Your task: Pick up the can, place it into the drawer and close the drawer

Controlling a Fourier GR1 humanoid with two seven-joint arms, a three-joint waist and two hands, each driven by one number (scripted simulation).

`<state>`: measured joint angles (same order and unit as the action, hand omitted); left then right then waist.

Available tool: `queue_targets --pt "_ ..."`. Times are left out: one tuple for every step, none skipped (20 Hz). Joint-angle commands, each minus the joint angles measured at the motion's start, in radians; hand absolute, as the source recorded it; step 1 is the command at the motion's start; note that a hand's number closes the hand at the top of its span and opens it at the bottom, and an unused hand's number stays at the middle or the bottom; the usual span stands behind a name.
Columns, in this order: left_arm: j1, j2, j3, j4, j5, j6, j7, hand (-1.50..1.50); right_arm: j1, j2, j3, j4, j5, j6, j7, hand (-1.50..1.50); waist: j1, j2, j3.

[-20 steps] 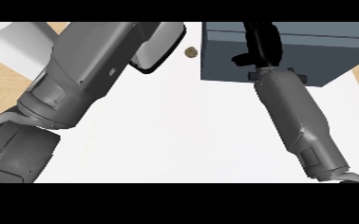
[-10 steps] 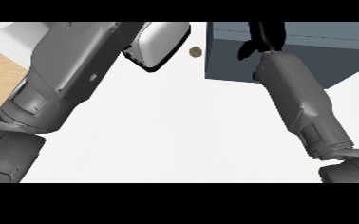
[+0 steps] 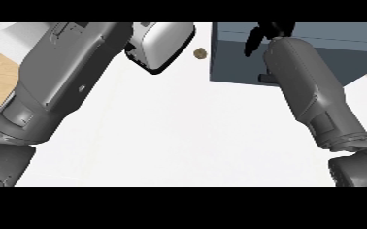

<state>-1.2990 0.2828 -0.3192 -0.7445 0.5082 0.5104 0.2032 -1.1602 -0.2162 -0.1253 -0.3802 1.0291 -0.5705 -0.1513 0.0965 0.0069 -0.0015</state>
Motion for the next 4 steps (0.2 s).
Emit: queue_targets --pt "0.068 0.022 -0.011 -0.085 -0.001 -0.005 0.015 -1.5 -0.035 0.066 -0.07 -0.014 -0.079 -0.09 -0.04 -1.5 0.027 0.004 0.003" --pt "0.034 0.043 0.009 -0.074 0.008 -0.014 0.033 -1.5 -0.091 0.035 -0.076 0.004 -0.076 -0.048 -0.031 -1.5 0.028 0.015 0.003" --pt "0.05 0.069 -0.005 -0.118 0.0 -0.023 0.053 -1.5 -0.046 0.05 -0.083 0.003 -0.08 -0.098 -0.049 -1.5 0.036 0.008 0.003" --pt "0.092 0.049 -0.007 -0.132 -0.007 0.011 0.038 -1.5 -0.039 0.039 -0.096 0.01 -0.104 -0.068 -0.107 -1.5 0.008 0.008 0.003"
